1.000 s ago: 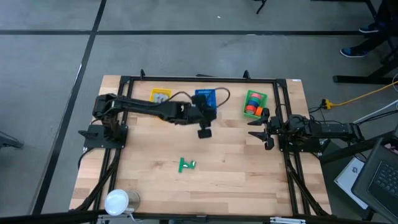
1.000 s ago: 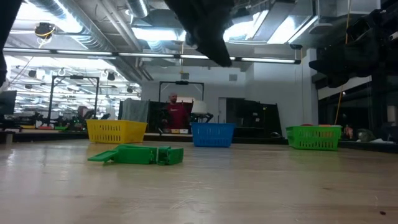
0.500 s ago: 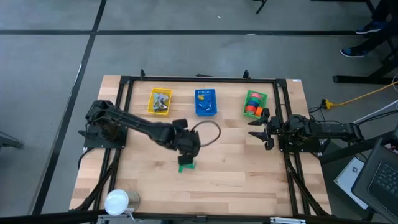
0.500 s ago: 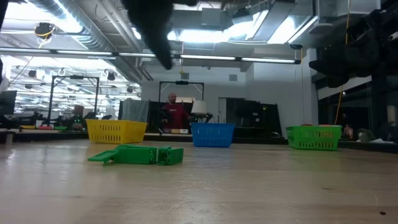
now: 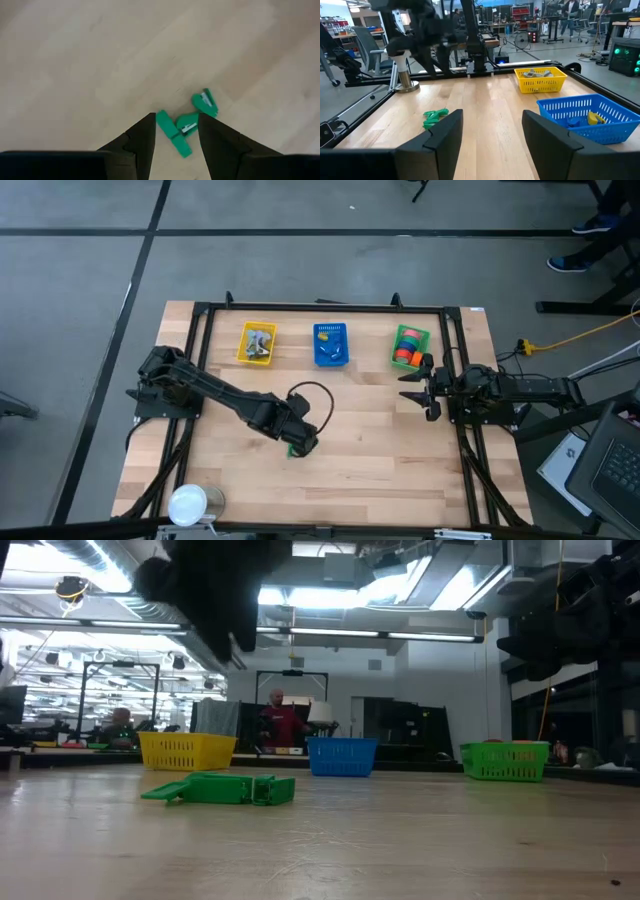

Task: Pick and place Stapler, Stapler remover, tape
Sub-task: Put the green stapler into the blue basket

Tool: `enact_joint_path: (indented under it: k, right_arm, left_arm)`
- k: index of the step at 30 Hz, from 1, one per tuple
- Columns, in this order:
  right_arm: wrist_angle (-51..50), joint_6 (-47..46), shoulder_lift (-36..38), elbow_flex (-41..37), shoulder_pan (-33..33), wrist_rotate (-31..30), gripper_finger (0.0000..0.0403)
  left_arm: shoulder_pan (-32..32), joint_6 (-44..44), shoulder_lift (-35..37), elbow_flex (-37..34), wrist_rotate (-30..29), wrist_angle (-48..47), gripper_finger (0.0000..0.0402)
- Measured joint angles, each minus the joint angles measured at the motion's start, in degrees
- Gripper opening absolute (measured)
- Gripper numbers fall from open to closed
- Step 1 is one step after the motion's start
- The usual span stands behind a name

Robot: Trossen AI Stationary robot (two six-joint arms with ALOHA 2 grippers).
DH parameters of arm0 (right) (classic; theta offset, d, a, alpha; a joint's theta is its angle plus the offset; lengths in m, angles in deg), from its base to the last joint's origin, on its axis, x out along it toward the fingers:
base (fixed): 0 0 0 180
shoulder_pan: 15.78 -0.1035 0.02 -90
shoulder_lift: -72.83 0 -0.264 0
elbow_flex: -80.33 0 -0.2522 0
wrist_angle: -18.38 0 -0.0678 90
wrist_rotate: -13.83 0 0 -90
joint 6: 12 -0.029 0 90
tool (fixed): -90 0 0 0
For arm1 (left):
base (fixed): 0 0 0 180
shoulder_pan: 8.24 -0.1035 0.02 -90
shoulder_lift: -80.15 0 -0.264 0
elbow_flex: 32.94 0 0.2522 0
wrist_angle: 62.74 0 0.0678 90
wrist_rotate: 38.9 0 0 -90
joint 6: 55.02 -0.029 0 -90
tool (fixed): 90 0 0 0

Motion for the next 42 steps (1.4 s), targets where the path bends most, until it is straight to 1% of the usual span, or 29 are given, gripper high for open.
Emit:
enact_joint_path:
  k: [2,8,14,21,26,31,36,39,42]
  right_arm:
    - [0.0,0.0,0.0,0.0,0.0,0.0,0.0211]
    - [0.0,0.0,0.0,0.0,0.0,0.0,0.0211]
    - [0.0,0.0,0.0,0.0,0.0,0.0,0.0211]
    - [0.0,0.0,0.0,0.0,0.0,0.0,0.0210]
    - [0.0,0.0,0.0,0.0,0.0,0.0,0.0210]
    - [0.0,0.0,0.0,0.0,0.0,0.0,0.0210]
    - [0.0,0.0,0.0,0.0,0.0,0.0,0.0210]
    - [0.0,0.0,0.0,0.0,0.0,0.0,0.0210]
    - [0.0,0.0,0.0,0.0,0.0,0.0,0.0210]
  left_arm:
    - [0.1,4.5,-1.3,0.0,0.8,-0.5,0.0143]
    - [1.6,10.9,-7.0,0.0,1.5,-0.5,0.0156]
    - [2.5,13.8,-11.2,0.0,1.0,-0.7,0.0187]
    - [2.5,16.6,-12.6,0.0,1.1,-0.7,0.0229]
    - [2.3,18.8,-13.7,0.0,1.1,-0.4,0.0243]
    - [2.3,19.1,-16.1,0.0,1.4,0.0,0.0241]
    - [2.3,19.3,-17.9,0.1,1.8,0.3,0.0228]
    - [2.3,18.8,-18.0,0.1,2.9,1.0,0.0206]
    - [2.4,18.4,-17.9,0.1,3.3,1.4,0.0168]
